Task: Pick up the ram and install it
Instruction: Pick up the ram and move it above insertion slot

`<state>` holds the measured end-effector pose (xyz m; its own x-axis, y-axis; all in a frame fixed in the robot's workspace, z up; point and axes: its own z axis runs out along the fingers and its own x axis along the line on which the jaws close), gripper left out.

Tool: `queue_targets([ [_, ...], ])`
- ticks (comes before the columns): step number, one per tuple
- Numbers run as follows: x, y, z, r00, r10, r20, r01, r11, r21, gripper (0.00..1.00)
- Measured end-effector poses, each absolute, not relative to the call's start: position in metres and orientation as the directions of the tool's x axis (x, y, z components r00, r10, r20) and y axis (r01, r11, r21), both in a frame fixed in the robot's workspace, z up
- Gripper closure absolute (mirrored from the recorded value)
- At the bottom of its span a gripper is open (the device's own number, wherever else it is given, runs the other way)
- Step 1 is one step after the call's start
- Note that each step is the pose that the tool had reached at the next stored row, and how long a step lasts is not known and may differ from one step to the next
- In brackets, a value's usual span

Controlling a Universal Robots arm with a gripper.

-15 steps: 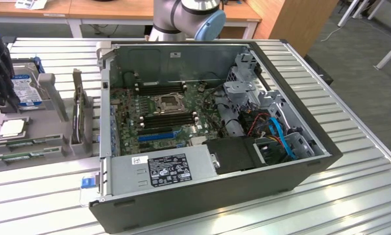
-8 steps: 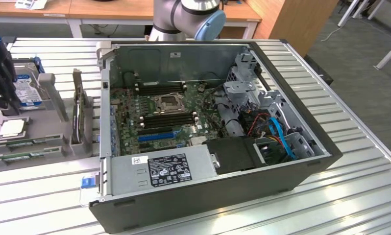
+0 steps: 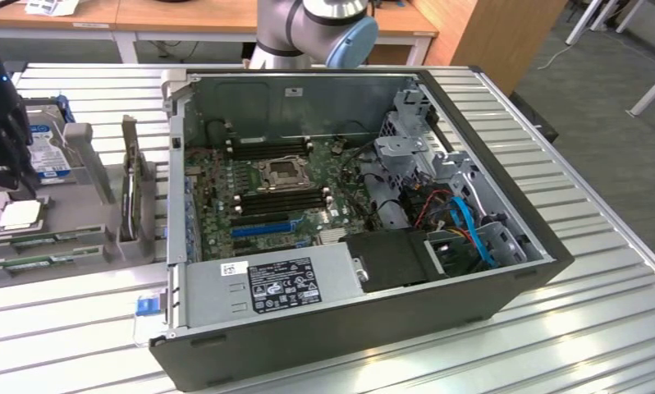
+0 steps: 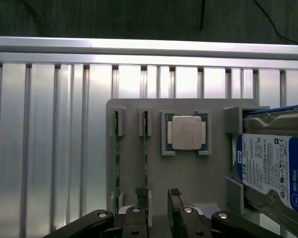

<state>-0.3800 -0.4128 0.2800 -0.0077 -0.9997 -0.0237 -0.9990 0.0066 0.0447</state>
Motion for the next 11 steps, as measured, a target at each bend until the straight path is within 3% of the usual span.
queue_targets([
  [11, -0.380, -0.413, 0.265, -0.008, -1.000, -0.024, -0.999, 0.007, 0.045, 0.71],
])
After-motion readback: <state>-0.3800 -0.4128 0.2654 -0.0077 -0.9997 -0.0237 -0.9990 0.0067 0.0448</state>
